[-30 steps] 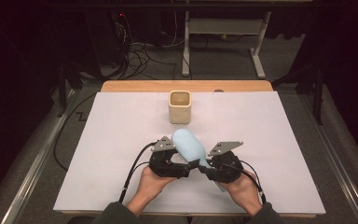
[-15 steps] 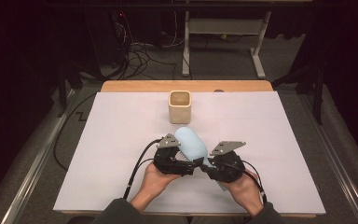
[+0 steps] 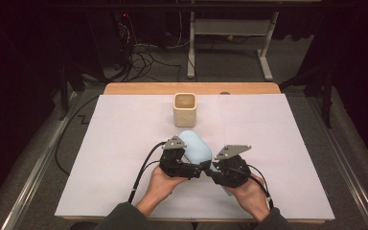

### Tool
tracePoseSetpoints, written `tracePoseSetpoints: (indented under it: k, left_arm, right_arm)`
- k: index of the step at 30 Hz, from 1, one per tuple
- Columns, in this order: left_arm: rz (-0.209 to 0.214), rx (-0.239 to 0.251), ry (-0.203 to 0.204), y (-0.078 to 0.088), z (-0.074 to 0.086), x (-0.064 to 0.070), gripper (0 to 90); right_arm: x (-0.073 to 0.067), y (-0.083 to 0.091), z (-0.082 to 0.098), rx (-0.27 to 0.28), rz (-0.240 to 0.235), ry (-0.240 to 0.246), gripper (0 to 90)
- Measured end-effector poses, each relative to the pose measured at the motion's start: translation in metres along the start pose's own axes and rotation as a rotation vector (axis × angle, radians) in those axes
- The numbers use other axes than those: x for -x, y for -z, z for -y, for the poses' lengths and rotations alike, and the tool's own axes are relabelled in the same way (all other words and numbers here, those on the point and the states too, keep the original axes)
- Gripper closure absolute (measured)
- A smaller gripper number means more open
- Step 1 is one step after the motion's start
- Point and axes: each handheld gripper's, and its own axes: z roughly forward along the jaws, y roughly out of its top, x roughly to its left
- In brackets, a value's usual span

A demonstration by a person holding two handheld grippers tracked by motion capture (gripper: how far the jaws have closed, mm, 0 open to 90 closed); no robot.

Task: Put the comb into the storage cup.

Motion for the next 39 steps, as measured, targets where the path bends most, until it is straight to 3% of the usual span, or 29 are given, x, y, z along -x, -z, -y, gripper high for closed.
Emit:
tracePoseSetpoints:
  k: [10,21,31,39]
  left_arm:
    - [0.0,-0.011,0.009,0.001,-0.004,0.001,15.4]
    - [-0.03,-0.006,0.041,0.018,-0.008,-0.005,27.3]
    - [0.005,0.033,0.075,0.036,-0.012,-0.006,40.5]
    - [0.012,0.032,0.064,0.043,-0.013,-0.005,49.0]
  right_arm:
    - [-0.002,-0.001,-0.002,0.004,-0.011,0.004,70.8]
    - [-0.005,-0.011,-0.014,-0.012,-0.016,0.028,70.8]
    - [-0.008,-0.012,-0.027,-0.023,-0.018,0.053,70.8]
    - [-0.01,-0.017,-0.032,-0.025,-0.029,0.055,70.8]
